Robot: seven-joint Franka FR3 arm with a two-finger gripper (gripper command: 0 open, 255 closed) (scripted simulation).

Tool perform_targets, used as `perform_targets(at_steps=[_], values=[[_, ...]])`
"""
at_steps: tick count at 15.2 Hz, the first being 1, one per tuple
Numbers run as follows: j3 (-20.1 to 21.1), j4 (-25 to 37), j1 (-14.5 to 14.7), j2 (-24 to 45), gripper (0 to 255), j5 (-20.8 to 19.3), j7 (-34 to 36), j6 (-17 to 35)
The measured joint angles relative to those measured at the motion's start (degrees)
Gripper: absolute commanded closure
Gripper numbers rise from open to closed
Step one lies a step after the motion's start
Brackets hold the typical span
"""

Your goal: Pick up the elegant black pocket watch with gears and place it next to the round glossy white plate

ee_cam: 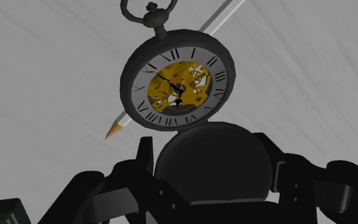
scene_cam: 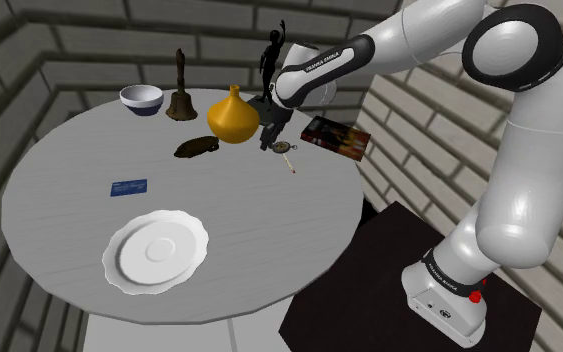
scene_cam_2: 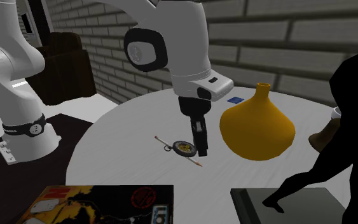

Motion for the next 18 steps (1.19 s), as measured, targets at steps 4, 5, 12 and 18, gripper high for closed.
perform_targets(at_steps=[4, 5, 12, 18], values=[[-0.21, 0.80, 0.10, -1.60, 255, -0.49, 0.61, -2.36], [-0.24, 0.79, 0.15, -2.12, 255, -0.61, 0.81, -2.84], [-0.57, 2.59, 0.18, -4.95, 255, -1.43, 1.78, -7.43], [-0.73, 4.42, 0.30, -7.21, 255, -2.09, 2.76, -11.44]])
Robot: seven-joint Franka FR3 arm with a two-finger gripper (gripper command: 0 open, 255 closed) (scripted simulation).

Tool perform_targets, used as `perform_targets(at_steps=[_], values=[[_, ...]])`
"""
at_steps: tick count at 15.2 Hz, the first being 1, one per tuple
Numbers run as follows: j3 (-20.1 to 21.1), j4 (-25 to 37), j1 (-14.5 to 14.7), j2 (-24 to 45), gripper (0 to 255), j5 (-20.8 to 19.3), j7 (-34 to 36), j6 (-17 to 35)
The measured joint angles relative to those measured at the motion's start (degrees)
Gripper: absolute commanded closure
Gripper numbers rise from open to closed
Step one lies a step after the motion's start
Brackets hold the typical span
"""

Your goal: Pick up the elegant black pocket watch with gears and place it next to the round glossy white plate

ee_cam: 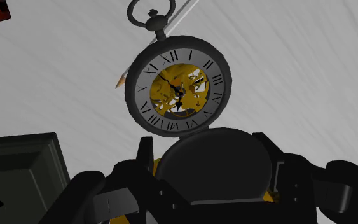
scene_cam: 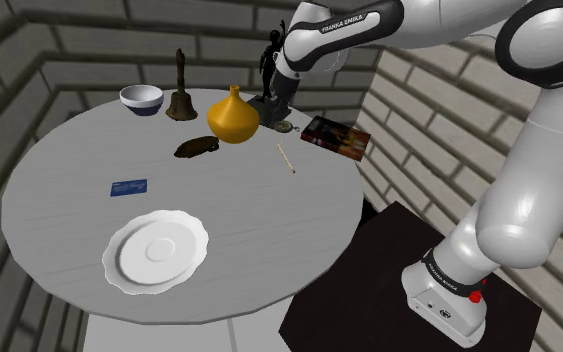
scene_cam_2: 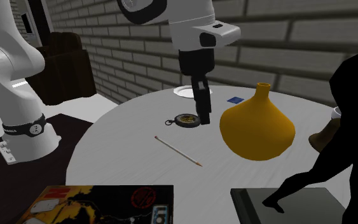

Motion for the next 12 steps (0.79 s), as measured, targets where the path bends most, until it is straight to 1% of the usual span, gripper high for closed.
perform_targets(at_steps=[6, 8, 12], values=[[-0.17, 2.55, -0.06, -1.42, 255, -0.51, 0.67, -3.95], [0.16, 0.10, 0.59, -3.73, 255, -0.77, 1.73, -3.66], [1.70, -8.28, 2.81, -9.74, 255, -1.30, 5.31, -0.77]])
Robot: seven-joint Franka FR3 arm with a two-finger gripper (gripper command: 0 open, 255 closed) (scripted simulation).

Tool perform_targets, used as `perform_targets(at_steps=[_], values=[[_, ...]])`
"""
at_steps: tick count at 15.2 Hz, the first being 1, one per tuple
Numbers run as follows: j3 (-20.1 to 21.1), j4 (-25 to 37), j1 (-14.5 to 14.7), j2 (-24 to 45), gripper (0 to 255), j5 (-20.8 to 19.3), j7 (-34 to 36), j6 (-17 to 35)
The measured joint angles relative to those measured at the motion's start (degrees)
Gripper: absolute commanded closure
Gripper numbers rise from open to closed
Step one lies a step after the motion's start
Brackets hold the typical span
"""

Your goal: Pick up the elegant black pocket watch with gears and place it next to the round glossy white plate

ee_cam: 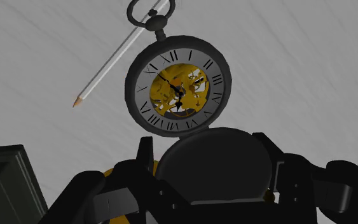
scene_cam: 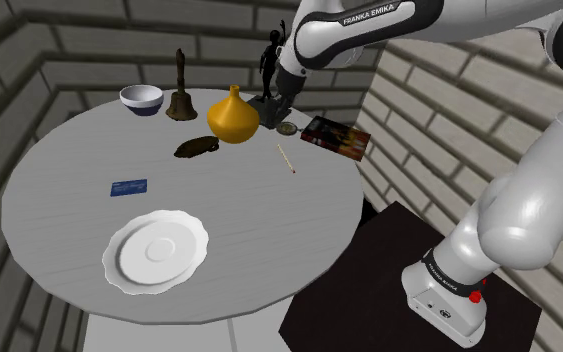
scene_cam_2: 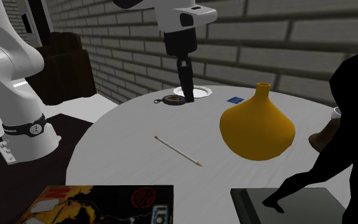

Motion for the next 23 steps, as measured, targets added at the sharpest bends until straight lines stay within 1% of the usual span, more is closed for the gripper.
perform_targets(at_steps=[6, 13, 17, 18, 21, 23], values=[[3.06, -10.32, 3.10, -8.81, 255, -0.46, 6.19, 2.25], [8.15, -19.74, 6.98, -17.00, 255, 0.07, 14.54, 4.52], [11.37, -23.24, 9.23, -21.14, 255, 0.89, 19.37, 4.45], [12.40, -24.66, 9.94, -22.01, 255, 1.25, 20.73, 5.15], [15.37, -27.18, 12.07, -25.36, 255, 2.33, 24.96, 4.84], [17.38, -27.73, 13.23, -26.20, 255, 2.82, 27.71, 4.88]])
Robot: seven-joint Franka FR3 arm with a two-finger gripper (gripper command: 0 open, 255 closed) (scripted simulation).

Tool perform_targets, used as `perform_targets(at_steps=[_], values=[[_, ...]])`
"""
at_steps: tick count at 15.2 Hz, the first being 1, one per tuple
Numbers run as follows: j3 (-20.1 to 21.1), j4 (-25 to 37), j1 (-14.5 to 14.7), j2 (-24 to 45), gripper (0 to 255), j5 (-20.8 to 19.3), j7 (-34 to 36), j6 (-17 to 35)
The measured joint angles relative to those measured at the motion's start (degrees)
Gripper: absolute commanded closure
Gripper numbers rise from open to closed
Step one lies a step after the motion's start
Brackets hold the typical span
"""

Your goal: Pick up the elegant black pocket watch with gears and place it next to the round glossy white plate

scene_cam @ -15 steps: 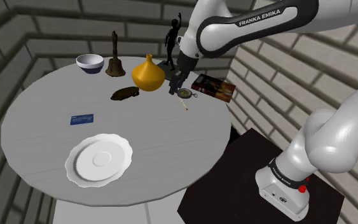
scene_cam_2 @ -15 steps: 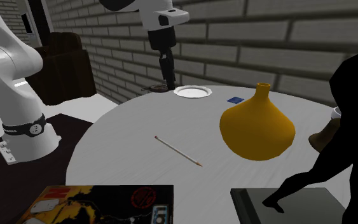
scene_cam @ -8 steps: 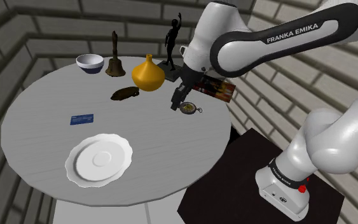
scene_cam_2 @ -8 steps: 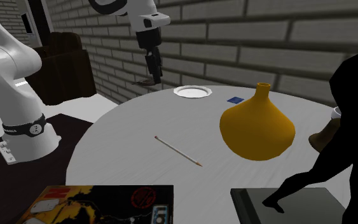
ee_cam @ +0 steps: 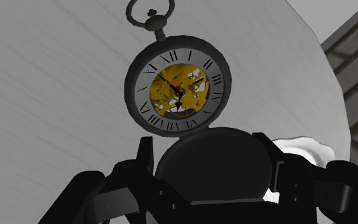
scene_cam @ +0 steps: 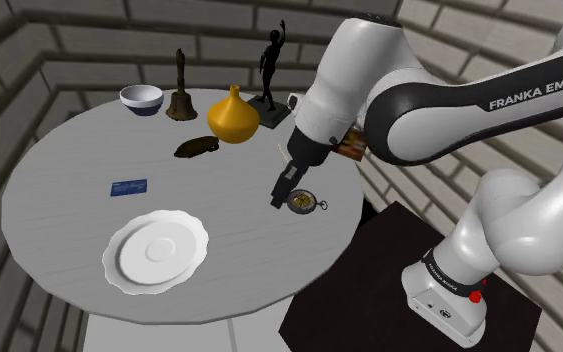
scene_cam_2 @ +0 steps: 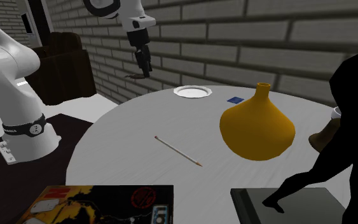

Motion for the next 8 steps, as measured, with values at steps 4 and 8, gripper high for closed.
perform_targets(at_steps=[4, 8], values=[[3.50, -1.39, 2.18, -1.90, 255, 1.16, 4.71, 0.05], [4.71, -3.07, 2.54, -0.67, 255, 1.45, 5.70, 3.02]])
